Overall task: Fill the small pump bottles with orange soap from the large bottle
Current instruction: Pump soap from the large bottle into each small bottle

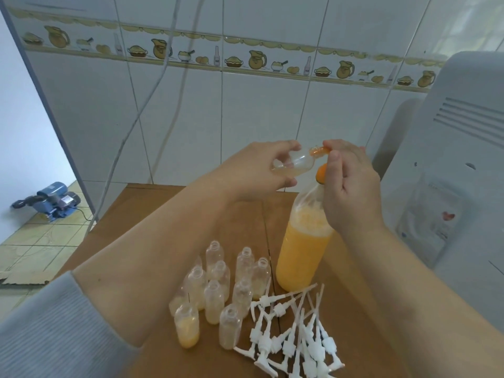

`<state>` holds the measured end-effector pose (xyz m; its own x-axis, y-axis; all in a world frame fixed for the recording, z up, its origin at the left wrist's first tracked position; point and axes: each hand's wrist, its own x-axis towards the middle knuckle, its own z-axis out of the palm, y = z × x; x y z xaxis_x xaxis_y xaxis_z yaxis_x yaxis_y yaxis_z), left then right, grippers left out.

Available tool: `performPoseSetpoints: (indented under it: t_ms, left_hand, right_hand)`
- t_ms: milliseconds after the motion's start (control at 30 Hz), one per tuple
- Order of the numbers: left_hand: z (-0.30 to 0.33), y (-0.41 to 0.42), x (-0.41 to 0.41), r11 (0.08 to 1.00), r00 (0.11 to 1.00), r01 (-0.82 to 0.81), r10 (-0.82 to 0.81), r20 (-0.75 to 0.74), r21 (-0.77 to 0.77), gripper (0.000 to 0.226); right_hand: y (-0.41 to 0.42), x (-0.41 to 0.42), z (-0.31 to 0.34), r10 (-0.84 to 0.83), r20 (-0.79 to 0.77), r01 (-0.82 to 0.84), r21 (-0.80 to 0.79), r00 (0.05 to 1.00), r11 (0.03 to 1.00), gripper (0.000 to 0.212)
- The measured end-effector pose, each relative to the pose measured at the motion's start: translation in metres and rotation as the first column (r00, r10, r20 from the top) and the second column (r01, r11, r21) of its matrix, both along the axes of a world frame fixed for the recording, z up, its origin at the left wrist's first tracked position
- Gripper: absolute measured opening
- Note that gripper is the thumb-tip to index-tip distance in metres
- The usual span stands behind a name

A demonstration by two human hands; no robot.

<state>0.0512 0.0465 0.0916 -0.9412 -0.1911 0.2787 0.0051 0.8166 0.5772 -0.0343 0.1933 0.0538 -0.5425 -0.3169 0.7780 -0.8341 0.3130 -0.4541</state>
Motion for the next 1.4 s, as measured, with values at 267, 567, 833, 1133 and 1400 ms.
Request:
performPoseSetpoints:
  t_ms: [267,567,833,1133,1400]
  left_hand:
    - [-0.009,-0.006,0.004,0.954,0.997,0.076,-0.073,-0.022,0.292,0.053]
    - [-0.032,-0.017,0.029,0.602,0.987,0.158,-0.089,-0.131,0.783,0.048]
    - [-0.073,-0.045,0.125,0.405,0.975,0.191,0.029,-0.221,0.894,0.061]
    - [-0.151,-0.061,0.214,0.438,0.909,-0.250,0.414,0.053,0.863,0.045]
    - [-0.215,-0.045,0.207,0.598,0.865,-0.470,0.458,0.204,0.650,0.052]
  right_hand:
    - [0.002,-0.001,-0.001,0.015,0.006,-0.015,-0.002,1.000,1.000,0.053]
    - [-0.002,-0.003,-0.006,-0.008,0.015,0.008,-0.026,1.000,1.000,0.050]
    - [-0.004,-0.003,-0.007,0.017,0.005,-0.016,-0.075,1.000,0.997,0.048]
    - [-0.008,-0.012,-0.011,0.029,-0.057,-0.037,-0.145,0.998,0.989,0.038]
    - [-0.006,-0.012,-0.012,0.013,-0.081,-0.026,-0.162,0.997,0.986,0.040]
